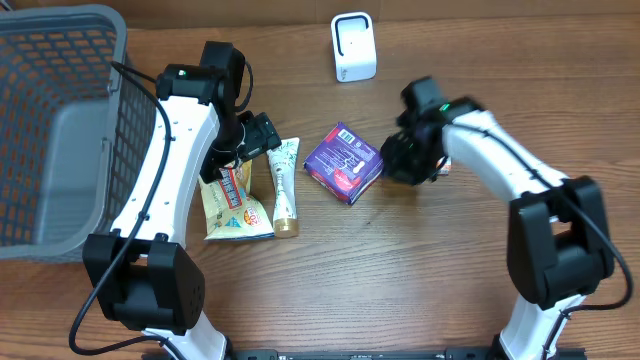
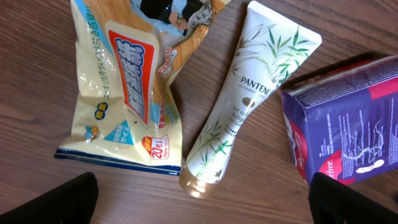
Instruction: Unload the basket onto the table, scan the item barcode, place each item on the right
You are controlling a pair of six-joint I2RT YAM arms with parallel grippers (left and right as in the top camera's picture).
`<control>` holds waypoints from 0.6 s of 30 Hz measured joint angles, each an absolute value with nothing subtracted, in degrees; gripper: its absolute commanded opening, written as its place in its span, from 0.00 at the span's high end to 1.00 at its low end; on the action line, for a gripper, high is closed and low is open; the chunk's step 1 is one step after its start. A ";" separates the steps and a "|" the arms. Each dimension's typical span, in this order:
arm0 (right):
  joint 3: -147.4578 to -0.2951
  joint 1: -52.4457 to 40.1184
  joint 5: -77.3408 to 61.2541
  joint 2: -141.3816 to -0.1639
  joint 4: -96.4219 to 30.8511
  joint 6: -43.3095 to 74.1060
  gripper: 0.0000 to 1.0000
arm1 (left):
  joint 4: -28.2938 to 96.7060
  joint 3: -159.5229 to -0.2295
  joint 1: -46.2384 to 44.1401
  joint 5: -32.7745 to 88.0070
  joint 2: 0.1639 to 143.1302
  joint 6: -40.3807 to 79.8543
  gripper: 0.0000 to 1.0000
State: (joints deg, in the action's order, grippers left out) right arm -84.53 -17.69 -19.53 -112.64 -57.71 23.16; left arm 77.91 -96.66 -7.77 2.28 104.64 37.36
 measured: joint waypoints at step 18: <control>-93.62 -7.46 -15.66 -112.66 -64.97 17.58 0.01 | 76.16 -96.57 -11.35 0.73 104.64 37.36 0.00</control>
